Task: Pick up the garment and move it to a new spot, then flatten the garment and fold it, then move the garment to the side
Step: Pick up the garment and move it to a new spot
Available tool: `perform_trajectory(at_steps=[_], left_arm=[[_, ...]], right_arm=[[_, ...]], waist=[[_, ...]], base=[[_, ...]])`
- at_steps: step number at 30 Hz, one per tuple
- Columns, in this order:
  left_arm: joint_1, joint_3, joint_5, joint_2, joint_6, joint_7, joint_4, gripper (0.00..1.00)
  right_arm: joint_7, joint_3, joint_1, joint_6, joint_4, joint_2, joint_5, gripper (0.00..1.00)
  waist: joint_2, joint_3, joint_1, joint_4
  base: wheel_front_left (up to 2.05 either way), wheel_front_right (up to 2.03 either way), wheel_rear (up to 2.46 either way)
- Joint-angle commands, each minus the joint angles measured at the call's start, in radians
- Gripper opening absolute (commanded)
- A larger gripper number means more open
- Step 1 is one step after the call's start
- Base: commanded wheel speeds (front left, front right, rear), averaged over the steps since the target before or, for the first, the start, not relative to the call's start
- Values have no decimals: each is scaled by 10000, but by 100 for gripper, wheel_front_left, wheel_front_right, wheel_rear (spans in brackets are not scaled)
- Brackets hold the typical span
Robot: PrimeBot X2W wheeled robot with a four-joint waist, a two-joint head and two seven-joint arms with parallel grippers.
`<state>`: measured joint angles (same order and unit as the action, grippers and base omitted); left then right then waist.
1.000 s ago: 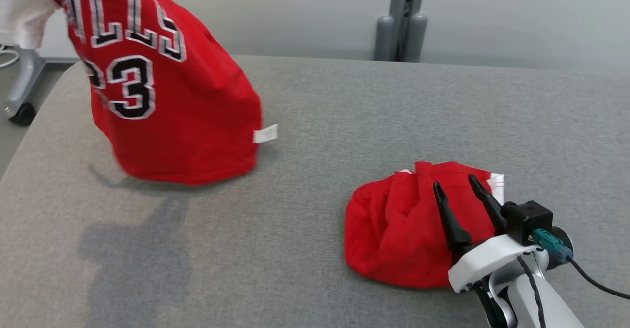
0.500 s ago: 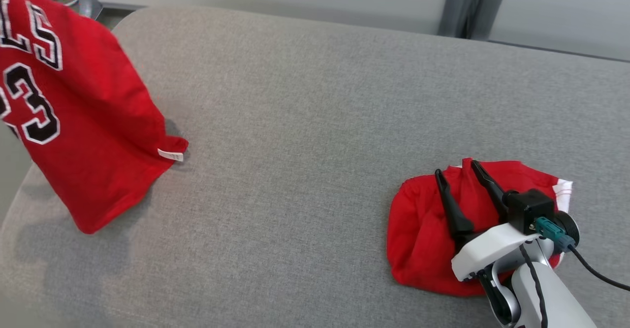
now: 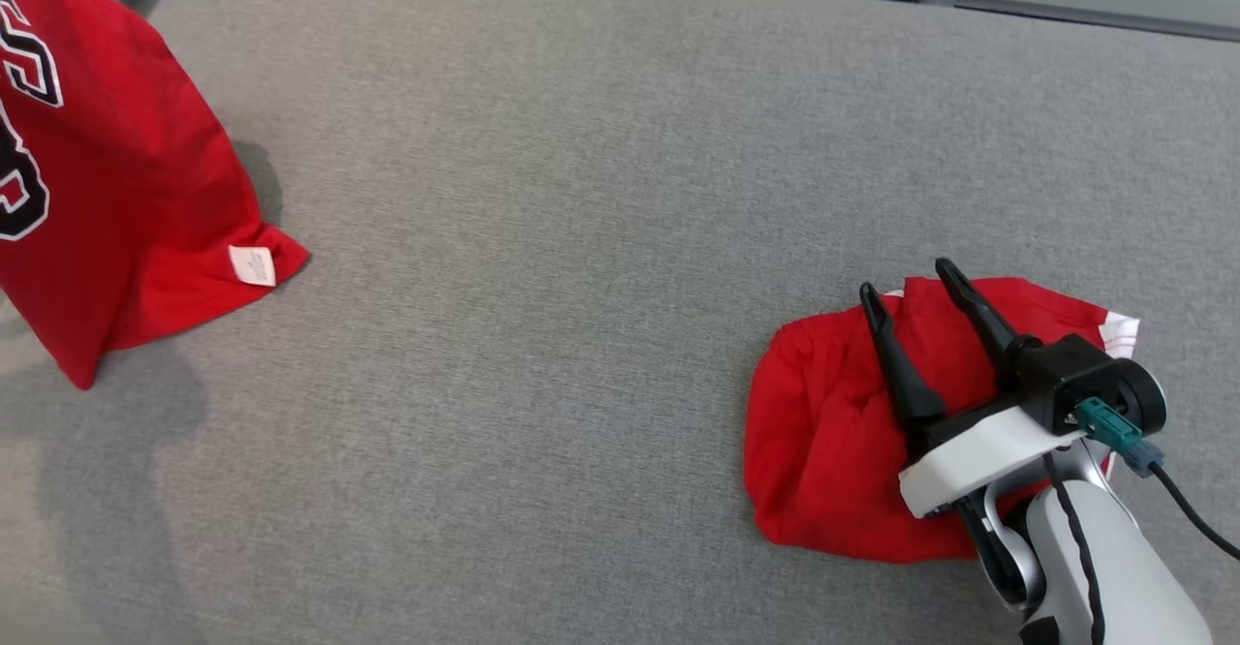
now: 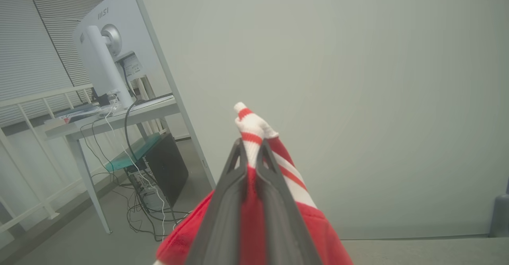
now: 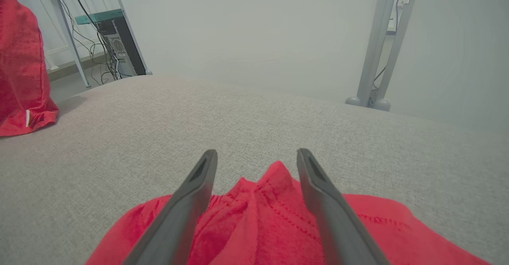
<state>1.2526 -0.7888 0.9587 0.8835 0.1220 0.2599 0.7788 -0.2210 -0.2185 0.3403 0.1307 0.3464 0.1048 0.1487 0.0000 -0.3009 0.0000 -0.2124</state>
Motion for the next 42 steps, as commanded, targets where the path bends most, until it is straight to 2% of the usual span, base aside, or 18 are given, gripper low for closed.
perform_trajectory(at_steps=[1,10,16,23,28,36,37,38,39,42], left_arm=[[-289,154,-150,-102,29,48,67,0],[-1550,1040,-707,-985,74,50,909,0],[-2203,1001,-793,-1351,75,50,1421,0],[-2712,758,-410,-1658,78,51,1993,0],[-3037,417,-89,-2013,79,51,2415,0],[-3513,222,434,-2479,80,51,2867,0],[-3540,235,442,-2496,80,51,2885,19],[-3551,270,443,-2488,80,51,2888,87],[-3567,380,484,-2470,80,52,2917,100],[-3593,770,368,-2391,80,52,2811,100]], right_arm=[[-22,-24,97,1,-207,59,-51,100],[315,-186,-145,1,-1960,233,-149,100],[595,-387,-242,1,-3484,347,35,100],[1214,-475,-411,1,-5054,532,202,100],[1476,-432,-518,1,-5625,602,239,100],[1588,-344,-539,1,-5837,650,253,100],[1587,-347,-552,1,-5840,646,267,100],[1591,-336,-565,1,-5844,642,282,100],[1577,-328,-580,1,-5836,631,299,100],[1480,-319,-612,1,-5725,588,356,100]], waist=[[0,-234,0,220],[0,-763,0,761],[0,-920,0,1057],[0,-1095,0,1405],[0,-1312,0,1584],[0,-1381,0,1712],[0,-1367,0,1713],[0,-1356,0,1710],[0,-1334,0,1708],[0,-1229,0,1691]], base=[[0,0,0],[0,0,0],[0,0,0],[0,0,0],[0,0,0],[0,0,0],[0,0,0],[0,0,0],[0,0,0],[0,0,0]])
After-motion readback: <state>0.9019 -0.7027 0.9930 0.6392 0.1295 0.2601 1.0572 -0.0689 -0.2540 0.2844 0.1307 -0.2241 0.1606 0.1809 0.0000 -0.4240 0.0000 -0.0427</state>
